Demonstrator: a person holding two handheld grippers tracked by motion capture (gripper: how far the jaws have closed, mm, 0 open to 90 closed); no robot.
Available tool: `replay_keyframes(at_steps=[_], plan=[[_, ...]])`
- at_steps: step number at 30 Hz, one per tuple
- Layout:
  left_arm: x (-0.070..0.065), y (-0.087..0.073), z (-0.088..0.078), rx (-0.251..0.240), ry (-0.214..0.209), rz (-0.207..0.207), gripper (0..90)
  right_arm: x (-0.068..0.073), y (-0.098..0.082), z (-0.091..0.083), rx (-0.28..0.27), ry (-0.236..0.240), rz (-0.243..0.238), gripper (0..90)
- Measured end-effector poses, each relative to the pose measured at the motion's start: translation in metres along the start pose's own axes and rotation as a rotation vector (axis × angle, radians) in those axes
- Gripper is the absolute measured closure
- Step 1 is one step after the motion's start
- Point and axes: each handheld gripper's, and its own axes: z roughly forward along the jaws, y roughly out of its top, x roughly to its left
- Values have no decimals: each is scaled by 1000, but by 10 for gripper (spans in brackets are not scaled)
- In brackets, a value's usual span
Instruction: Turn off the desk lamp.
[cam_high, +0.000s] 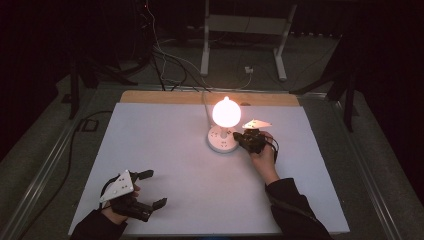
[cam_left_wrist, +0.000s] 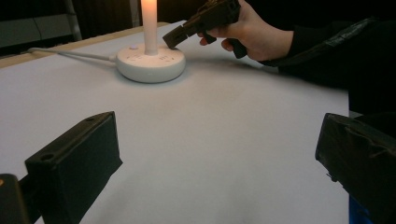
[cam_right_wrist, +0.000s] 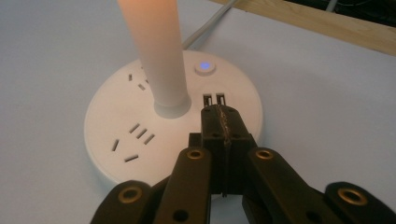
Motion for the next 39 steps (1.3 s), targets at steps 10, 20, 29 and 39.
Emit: replay_keyframes(at_steps=[10,20,29,39], plan=[[0,0,0,2,0,-2,5,-2,14,-18,-57,-7,13,900],[0,0,0,2,0,-2,5,-7,19,-28,-83,-13,30,900],[0,0,0,2,0,-1,5,-6,16,-22,-65,-7,32,900],[0,0,0,3,-1,-1,5,-3,11,-14,-41,5,34,900]])
